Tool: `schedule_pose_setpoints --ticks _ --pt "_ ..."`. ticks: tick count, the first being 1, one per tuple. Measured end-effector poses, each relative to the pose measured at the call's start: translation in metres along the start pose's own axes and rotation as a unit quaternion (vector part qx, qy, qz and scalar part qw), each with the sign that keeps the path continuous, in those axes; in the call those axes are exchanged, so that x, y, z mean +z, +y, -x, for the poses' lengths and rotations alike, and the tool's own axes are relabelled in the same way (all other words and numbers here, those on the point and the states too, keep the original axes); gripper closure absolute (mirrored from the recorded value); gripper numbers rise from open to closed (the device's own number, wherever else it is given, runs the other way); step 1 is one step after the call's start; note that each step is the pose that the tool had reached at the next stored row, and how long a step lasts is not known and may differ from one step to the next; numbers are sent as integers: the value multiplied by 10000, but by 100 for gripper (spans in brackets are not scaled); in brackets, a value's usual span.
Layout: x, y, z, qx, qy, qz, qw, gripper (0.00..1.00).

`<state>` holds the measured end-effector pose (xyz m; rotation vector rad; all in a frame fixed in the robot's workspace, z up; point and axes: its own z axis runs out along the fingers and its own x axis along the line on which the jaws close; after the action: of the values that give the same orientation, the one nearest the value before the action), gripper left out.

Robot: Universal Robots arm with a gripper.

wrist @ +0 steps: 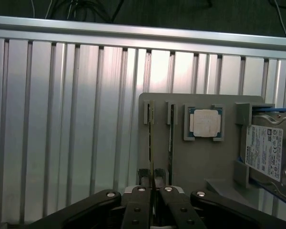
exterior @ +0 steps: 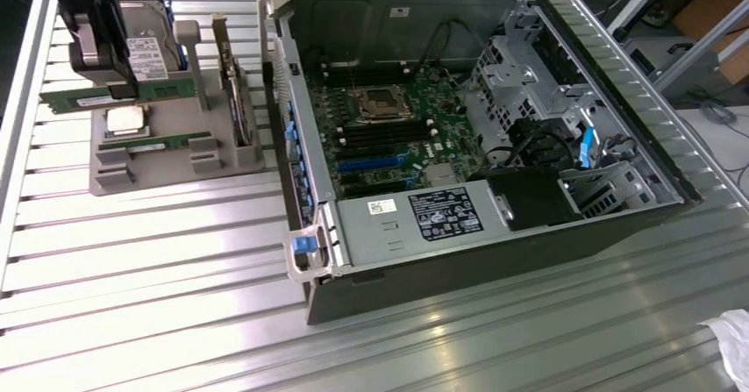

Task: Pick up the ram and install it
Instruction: 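Pick up the ram and move it above insertion slot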

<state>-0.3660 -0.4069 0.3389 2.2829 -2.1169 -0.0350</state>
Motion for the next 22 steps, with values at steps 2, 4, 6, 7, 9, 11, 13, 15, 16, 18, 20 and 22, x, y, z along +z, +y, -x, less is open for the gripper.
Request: schedule_pose_setpoints --ticks 2,4,6,7,9,11,13,15,16,18,20,22 --pt "-15 1 0 0 0 -1 10000 87" --pt "-27 1 0 0 0 -1 10000 87" --pt "-43 2 0 0 0 -1 10000 87" --pt "-50 2 0 0 0 -1 10000 87" --pt "-61 2 0 0 0 0 10000 87" --pt "-78 3 0 0 -1 -1 10000 87" --pt "-94 3 0 0 0 0 10000 87" --pt "-107 4 0 0 0 0 10000 87" --pt "-114 4 0 0 0 0 10000 87" --pt "-131 5 0 0 0 0 10000 87" --pt "-148 5 0 0 0 0 10000 87" --pt "-164 6 0 0 0 0 10000 87"
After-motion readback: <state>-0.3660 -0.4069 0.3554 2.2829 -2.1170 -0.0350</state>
